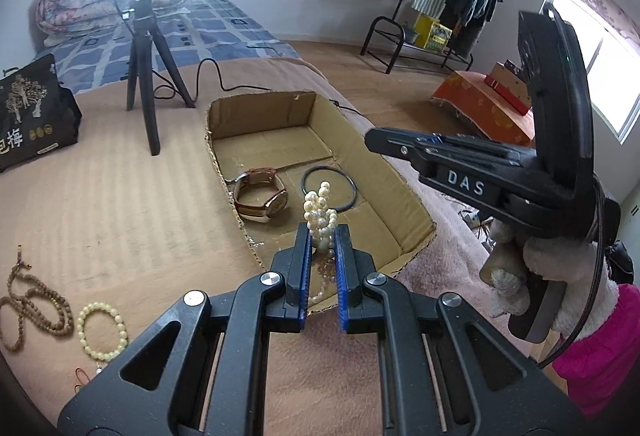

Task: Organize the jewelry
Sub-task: 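Open the right tool to drop the earring while the left tool drops the pearl necklace into the box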

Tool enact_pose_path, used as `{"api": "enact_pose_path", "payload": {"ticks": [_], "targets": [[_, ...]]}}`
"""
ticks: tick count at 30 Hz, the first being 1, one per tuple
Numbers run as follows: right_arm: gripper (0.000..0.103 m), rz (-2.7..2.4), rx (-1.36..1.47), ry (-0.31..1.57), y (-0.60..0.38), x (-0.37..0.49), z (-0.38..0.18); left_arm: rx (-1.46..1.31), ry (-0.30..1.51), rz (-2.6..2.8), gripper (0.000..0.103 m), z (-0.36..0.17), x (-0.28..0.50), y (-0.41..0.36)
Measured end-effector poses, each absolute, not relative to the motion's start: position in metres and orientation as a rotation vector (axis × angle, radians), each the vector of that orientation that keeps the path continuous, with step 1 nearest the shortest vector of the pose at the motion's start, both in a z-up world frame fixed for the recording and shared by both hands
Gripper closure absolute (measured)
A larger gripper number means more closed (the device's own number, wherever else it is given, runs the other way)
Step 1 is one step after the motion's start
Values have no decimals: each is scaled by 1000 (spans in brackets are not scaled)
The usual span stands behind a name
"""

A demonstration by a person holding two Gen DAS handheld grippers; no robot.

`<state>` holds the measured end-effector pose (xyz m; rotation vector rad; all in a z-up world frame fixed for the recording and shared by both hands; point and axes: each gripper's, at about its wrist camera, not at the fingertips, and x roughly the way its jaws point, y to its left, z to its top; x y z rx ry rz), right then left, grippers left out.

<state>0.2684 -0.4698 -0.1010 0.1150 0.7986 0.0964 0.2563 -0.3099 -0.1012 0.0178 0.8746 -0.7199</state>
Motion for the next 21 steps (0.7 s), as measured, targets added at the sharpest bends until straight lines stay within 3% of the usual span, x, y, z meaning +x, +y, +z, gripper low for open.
{"api": "enact_pose_path", "payload": {"ticks": [8, 12, 13, 15, 16, 18, 21], "targets": [[96, 95, 130, 808, -473, 278, -106, 18, 897, -743, 94, -106, 263, -319], [72, 78, 146, 793, -477, 278, -105, 37, 902, -743, 93, -108, 262, -322], [72, 75, 154, 788, -479, 277, -104, 43, 910, -738, 91, -109, 263, -322], [71, 68, 163, 786, -481, 277, -104, 39, 915, -738, 73, -110, 264, -322], [69, 60, 164, 785, -482, 277, -104, 39, 905, -734, 69, -109, 264, -321], [55, 48, 167, 780, -483, 276, -103, 47, 893, -728, 60, -108, 262, -320], [35, 26, 161, 765, -483, 273, -100, 55, 888, -725, 57, -107, 260, -320]]}}
